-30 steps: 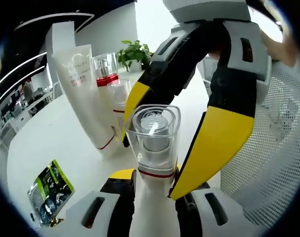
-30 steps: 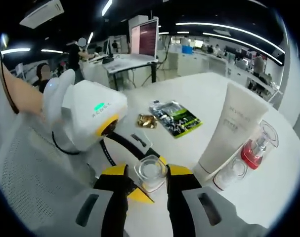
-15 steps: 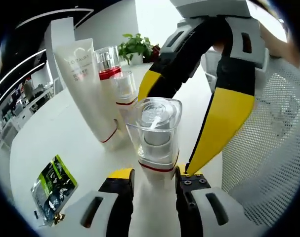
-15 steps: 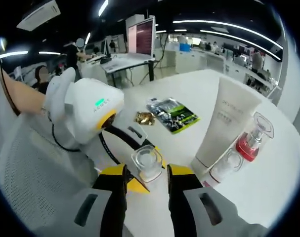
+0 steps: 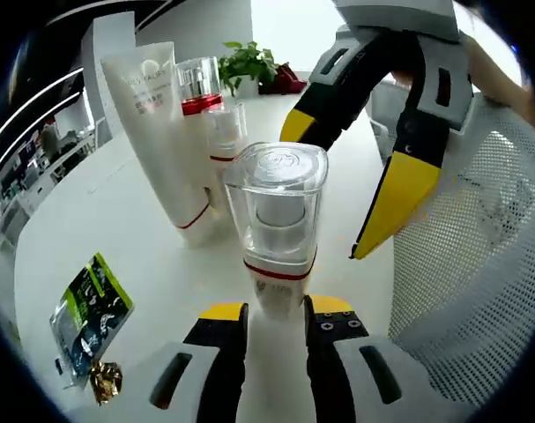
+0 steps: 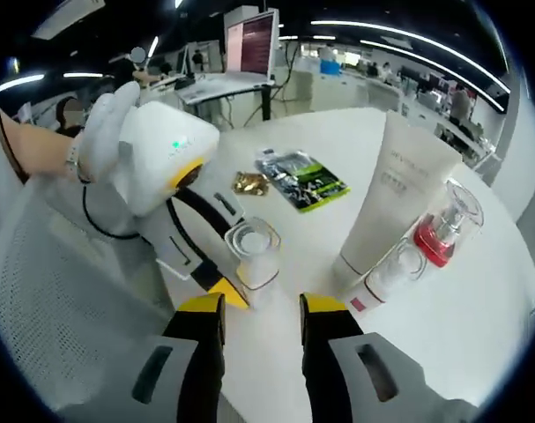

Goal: Arrange the skincare products in the storage area until every visible bottle or jar stands upright without overlapping.

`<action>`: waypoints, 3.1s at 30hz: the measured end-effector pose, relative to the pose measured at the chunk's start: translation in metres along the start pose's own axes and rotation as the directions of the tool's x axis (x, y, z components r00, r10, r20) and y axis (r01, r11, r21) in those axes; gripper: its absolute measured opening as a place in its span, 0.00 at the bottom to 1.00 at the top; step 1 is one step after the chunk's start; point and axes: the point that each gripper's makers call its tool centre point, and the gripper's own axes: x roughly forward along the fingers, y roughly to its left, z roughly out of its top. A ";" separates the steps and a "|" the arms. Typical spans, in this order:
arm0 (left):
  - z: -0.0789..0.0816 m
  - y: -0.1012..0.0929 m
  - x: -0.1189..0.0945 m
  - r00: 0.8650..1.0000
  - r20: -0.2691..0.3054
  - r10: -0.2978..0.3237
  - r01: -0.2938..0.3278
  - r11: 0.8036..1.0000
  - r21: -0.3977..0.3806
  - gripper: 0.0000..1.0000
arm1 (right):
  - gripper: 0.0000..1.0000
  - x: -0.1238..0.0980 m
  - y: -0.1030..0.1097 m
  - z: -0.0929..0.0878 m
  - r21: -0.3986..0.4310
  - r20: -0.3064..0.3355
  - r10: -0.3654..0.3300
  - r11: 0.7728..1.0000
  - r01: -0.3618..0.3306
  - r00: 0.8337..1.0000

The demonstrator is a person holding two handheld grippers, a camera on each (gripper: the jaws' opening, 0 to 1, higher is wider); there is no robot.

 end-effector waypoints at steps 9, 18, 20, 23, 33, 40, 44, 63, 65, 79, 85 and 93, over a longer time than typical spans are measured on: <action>-0.008 -0.002 0.001 0.999 -0.033 -0.007 0.005 0.999 -0.044 0.15 | 0.34 -0.002 -0.005 -0.007 0.013 -0.035 -0.006 1.000 0.006 0.999; -0.009 -0.002 0.008 0.999 -0.047 0.008 -0.013 0.994 -0.109 0.16 | 0.34 -0.006 -0.012 -0.010 0.052 -0.037 -0.015 0.999 0.017 0.999; -0.008 -0.002 0.009 0.999 -0.041 0.007 -0.013 0.988 -0.156 0.17 | 0.34 -0.006 -0.013 -0.012 0.072 -0.044 -0.015 0.997 0.018 0.999; -0.007 0.000 0.009 0.999 -0.046 0.018 -0.024 0.989 -0.143 0.16 | 0.34 -0.007 -0.017 -0.015 0.073 -0.056 -0.033 0.997 0.037 0.998; 0.003 0.014 0.015 0.998 -0.042 0.051 -0.056 0.990 -0.129 0.14 | 0.34 -0.011 -0.032 -0.027 0.089 -0.102 -0.087 0.991 0.096 0.991; 0.009 0.018 0.021 0.998 -0.035 0.061 -0.065 0.991 -0.121 0.14 | 0.34 -0.013 -0.036 -0.030 0.088 -0.119 -0.102 0.990 0.112 0.988; 0.013 0.020 0.025 0.997 -0.036 0.063 -0.067 0.991 -0.117 0.14 | 0.34 -0.015 -0.038 -0.029 0.098 -0.111 -0.108 0.988 0.119 0.988; 0.033 0.032 0.043 0.998 -0.032 0.062 -0.064 0.994 -0.084 0.13 | 0.36 -0.019 -0.043 -0.026 0.071 -0.113 -0.141 0.986 0.149 0.984; 0.033 0.034 0.045 0.998 -0.033 0.061 -0.064 0.994 -0.086 0.13 | 0.37 -0.018 -0.043 -0.026 0.070 -0.111 -0.138 0.987 0.146 0.984; 0.039 0.037 0.049 0.998 -0.021 0.063 -0.065 0.991 -0.120 0.13 | 0.37 -0.019 -0.042 -0.024 0.068 -0.106 -0.137 0.987 0.144 0.985; 0.038 0.039 0.050 0.997 -0.023 0.074 -0.076 0.988 -0.131 0.13 | 0.38 -0.019 -0.042 -0.024 0.068 -0.103 -0.136 0.987 0.144 0.985; 0.040 0.039 0.050 0.997 -0.018 0.075 -0.077 0.988 -0.131 0.13 | 0.38 -0.019 -0.041 -0.024 0.065 -0.106 -0.135 0.988 0.142 0.985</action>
